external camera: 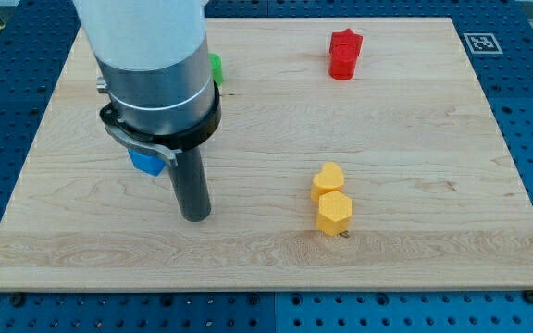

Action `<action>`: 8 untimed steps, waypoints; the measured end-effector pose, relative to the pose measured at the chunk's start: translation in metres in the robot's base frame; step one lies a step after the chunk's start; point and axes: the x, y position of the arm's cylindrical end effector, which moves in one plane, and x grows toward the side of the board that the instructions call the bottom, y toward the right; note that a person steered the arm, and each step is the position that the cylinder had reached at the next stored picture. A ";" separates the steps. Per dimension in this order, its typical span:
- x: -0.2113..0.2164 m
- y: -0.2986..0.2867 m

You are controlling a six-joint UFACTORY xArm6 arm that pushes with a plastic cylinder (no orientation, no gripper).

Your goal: Slide blue cube towards yellow heart

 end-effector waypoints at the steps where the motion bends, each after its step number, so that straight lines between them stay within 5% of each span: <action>1: -0.008 -0.035; 3: -0.057 -0.135; 7: -0.073 -0.036; 8: -0.032 -0.041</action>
